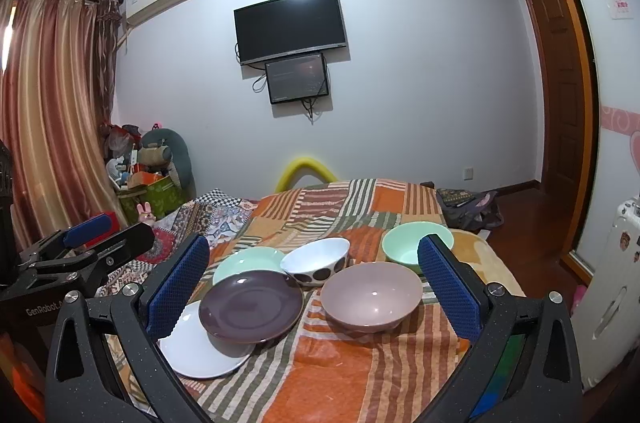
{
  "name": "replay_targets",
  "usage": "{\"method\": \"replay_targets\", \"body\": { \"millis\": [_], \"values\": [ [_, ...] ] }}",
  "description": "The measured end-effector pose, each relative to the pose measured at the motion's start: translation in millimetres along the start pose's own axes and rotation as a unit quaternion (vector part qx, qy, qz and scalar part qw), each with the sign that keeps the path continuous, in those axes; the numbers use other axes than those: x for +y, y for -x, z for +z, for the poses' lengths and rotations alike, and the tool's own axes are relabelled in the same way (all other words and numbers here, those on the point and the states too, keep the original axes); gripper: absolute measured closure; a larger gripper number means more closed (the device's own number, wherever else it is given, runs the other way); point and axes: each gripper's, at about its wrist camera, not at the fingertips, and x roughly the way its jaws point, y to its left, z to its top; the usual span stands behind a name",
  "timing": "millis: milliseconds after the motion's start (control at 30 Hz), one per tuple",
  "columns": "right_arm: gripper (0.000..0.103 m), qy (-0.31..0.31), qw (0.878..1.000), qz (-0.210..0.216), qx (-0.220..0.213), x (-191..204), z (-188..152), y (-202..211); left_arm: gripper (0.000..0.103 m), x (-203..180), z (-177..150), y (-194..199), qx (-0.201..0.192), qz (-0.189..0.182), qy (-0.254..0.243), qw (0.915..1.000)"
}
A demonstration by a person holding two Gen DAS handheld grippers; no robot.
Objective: Organize plates and bowls
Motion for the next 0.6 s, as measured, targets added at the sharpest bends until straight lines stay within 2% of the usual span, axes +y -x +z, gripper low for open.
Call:
{"method": "replay_targets", "body": {
  "millis": [600],
  "values": [
    [0.0, 0.007, 1.0, 0.0, -0.002, 2.5, -2.1, 2.2, 0.0, -4.6, -6.4, 3.6, -0.005, 0.004, -0.015, 0.9999]
  ]
}}
